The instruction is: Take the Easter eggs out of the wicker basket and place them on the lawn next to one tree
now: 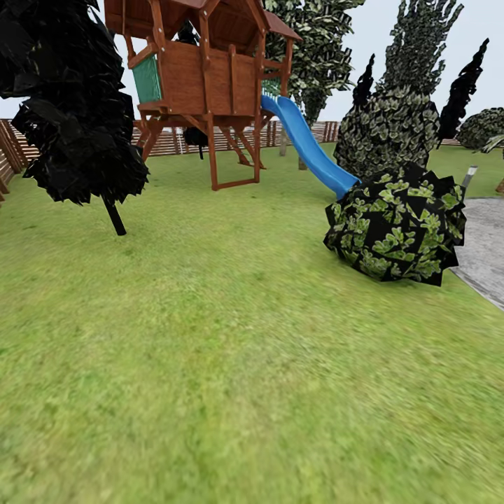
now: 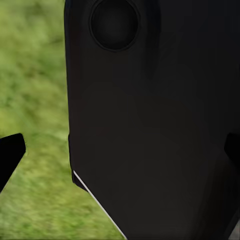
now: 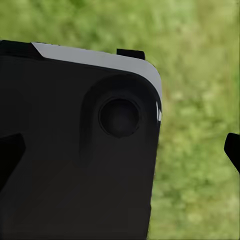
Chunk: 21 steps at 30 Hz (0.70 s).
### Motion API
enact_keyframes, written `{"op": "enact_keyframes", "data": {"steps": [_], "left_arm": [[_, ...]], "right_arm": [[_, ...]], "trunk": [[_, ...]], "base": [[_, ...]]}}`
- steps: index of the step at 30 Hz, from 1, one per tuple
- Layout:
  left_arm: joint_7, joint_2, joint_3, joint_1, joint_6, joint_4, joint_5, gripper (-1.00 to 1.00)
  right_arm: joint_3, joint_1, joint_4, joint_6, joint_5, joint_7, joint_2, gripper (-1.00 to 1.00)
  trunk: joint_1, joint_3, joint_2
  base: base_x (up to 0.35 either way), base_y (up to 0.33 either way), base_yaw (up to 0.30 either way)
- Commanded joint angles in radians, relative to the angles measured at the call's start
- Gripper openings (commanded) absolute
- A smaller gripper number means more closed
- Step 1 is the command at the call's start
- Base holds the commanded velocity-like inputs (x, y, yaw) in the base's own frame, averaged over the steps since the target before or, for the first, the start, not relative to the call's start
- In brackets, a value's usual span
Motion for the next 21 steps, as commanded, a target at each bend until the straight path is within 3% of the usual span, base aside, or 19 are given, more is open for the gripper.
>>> {"op": "enact_keyframes", "data": {"steps": [1,21], "left_arm": [[0.0,0.0,0.004,0.0,0.0,0.0,0.001,1.0],[0.0,0.0,0.004,0.0,0.0,0.0,0.001,1.0]], "right_arm": [[-0.001,-0.001,0.0,-0.003,0.009,0.0,-0.001,1.0],[-0.002,-0.001,0.0,-0.003,0.009,0.0,-0.001,1.0]], "trunk": [[0.001,-0.002,0.0],[0.001,-0.004,0.0]], "base": [[0.327,0.144,0.001],[0.327,0.144,0.0]]}}
